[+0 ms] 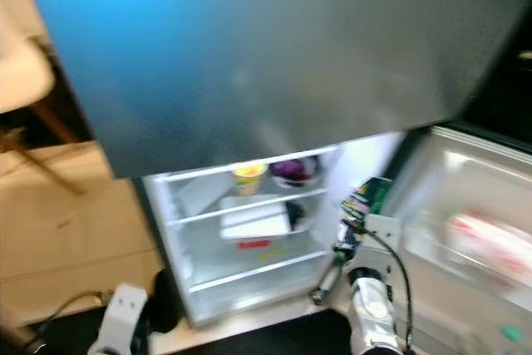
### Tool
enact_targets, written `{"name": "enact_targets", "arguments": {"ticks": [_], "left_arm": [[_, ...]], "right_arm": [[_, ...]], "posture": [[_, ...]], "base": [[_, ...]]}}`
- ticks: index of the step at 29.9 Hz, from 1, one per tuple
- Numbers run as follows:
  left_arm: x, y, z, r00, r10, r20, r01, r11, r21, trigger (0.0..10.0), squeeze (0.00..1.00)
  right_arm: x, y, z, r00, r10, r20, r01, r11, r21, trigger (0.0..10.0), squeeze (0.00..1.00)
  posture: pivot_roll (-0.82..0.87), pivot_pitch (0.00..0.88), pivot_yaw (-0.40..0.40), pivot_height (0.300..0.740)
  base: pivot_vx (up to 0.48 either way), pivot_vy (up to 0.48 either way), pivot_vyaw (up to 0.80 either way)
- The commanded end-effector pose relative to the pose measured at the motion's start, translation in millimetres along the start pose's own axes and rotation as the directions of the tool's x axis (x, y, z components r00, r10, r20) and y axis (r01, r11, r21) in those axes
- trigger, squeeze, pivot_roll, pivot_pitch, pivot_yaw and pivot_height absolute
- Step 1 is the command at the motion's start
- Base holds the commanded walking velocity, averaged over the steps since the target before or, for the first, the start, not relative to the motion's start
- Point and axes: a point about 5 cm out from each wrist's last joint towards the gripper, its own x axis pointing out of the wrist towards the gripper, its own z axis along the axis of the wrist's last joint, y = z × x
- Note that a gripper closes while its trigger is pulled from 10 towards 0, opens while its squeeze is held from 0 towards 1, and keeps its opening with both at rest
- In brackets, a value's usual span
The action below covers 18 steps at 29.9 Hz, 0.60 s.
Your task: Restocking fridge
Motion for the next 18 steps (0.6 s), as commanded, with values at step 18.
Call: {"name": "enact_targets", "arguments": {"ticks": [18], "left_arm": [[-5.8, 42.9, -21, 0.97, 0.232, -0.076, -0.231, 0.973, 0.013, 10.0, 0.0]], "right_arm": [[1.3, -0.2, 3, 1.0, -0.018, 0.015, 0.018, 1.0, -0.002, 10.0, 0.0]], "posture": [[-0.01, 0.034, -0.046, 0.74]], "base": [[0.0, 0.0, 0.8]]}}
